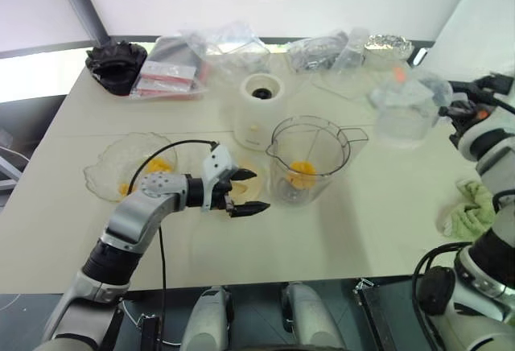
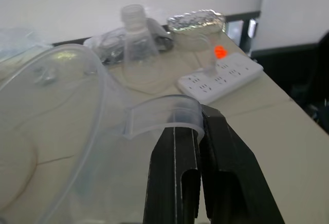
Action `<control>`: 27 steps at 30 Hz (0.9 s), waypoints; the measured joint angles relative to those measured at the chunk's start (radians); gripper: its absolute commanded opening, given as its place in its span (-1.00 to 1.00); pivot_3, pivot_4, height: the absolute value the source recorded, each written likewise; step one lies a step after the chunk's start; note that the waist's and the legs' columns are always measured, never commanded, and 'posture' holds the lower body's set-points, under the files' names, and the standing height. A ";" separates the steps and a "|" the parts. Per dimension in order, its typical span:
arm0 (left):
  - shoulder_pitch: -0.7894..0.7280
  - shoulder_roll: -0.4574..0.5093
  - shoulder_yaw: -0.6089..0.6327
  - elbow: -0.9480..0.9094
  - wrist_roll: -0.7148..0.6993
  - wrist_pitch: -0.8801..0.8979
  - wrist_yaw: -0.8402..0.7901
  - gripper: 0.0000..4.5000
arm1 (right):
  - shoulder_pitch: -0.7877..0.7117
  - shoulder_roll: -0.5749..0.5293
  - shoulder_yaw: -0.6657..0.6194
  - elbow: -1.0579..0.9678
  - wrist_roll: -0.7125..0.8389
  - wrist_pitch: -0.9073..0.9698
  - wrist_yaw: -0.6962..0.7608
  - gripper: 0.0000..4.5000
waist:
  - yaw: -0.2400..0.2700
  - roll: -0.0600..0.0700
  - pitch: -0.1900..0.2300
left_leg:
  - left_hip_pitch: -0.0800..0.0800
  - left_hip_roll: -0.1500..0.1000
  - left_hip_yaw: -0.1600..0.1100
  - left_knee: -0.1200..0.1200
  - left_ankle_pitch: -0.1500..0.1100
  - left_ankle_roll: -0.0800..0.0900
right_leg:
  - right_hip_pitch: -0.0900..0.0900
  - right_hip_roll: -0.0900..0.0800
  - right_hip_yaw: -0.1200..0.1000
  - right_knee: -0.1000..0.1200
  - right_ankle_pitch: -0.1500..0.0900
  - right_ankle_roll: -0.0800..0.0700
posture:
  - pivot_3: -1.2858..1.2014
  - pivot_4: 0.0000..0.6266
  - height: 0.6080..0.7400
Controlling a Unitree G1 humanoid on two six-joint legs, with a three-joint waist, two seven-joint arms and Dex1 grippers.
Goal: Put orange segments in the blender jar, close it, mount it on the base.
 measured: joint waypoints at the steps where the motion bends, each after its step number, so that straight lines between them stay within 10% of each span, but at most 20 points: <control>1: 0.000 0.000 0.000 0.000 0.002 0.000 -0.001 1.00 | 0.019 0.005 -0.011 0.019 -0.015 -0.019 -0.015 -0.98 | 0.000 0.000 0.000 | 0.000 0.000 0.000 0.000 0.000 0.000 | 0.000 0.000 0.000 0.000 0.000 0.000 | 0.03 -0.52 1.00; 12: -0.001 -0.003 0.002 -0.002 0.003 0.015 0.008 1.00 | 0.131 0.269 -0.148 0.284 -0.045 -0.370 -0.190 -0.98 | -0.010 0.003 0.000 | 0.002 0.000 0.000 0.000 0.000 0.000 | 0.000 0.000 0.001 0.005 0.000 0.000 | 0.03 -0.52 1.00; 27: 0.024 0.000 0.006 -0.049 -0.009 0.048 0.028 1.00 | 0.118 0.188 -0.070 0.683 -0.029 -0.826 -0.194 -0.98 | -0.019 0.004 0.000 | 0.003 0.000 0.000 0.000 0.000 0.000 | 0.000 0.001 0.001 0.006 -0.001 0.001 | 0.03 -0.52 1.00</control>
